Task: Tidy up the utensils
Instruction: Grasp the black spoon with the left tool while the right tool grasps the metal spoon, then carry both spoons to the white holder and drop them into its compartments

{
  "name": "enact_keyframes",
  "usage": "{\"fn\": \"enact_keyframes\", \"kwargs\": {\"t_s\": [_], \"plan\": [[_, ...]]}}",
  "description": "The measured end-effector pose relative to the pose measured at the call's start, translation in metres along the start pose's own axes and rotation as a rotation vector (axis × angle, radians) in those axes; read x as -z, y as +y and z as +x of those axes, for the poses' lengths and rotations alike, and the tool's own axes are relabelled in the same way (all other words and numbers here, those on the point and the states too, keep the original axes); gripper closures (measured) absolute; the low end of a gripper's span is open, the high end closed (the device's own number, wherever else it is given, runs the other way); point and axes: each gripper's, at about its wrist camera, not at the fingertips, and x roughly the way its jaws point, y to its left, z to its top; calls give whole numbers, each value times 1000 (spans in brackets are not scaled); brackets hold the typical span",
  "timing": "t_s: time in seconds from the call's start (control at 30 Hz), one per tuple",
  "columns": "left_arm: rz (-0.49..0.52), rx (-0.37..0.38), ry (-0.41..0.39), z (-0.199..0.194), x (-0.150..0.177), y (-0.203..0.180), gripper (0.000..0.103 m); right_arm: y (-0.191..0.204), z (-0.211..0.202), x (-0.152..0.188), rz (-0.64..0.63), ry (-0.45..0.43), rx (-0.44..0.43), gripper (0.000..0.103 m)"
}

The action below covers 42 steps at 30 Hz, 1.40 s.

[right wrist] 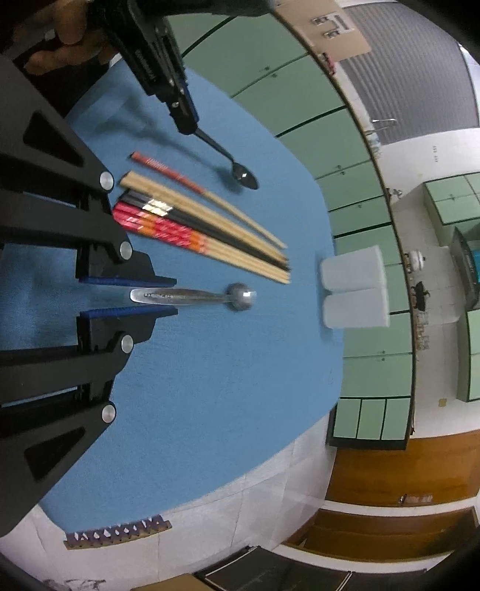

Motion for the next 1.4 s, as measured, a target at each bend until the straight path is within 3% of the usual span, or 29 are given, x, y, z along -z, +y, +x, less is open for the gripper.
{"fn": "enact_keyframes", "kwargs": {"t_s": [0.37, 0.73, 0.9, 0.97, 1.0, 1.4], "plan": [[13, 23, -36, -27, -30, 2, 91, 6, -15, -55, -51, -48, -19, 94], [77, 71, -29, -31, -77, -1, 92, 9, -5, -95, -112, 30, -51, 94], [116, 92, -41, -35, -96, -8, 92, 10, -10, -110, -134, 25, -57, 94], [133, 103, -52, -37, -109, -11, 93, 11, -12, -118, -143, 23, -66, 94], [138, 107, -53, -36, -114, -12, 100, 11, -12, -122, -145, 25, -70, 94], [168, 142, -124, -21, -222, -23, 100, 14, -9, -222, -179, -10, -106, 94]]}}
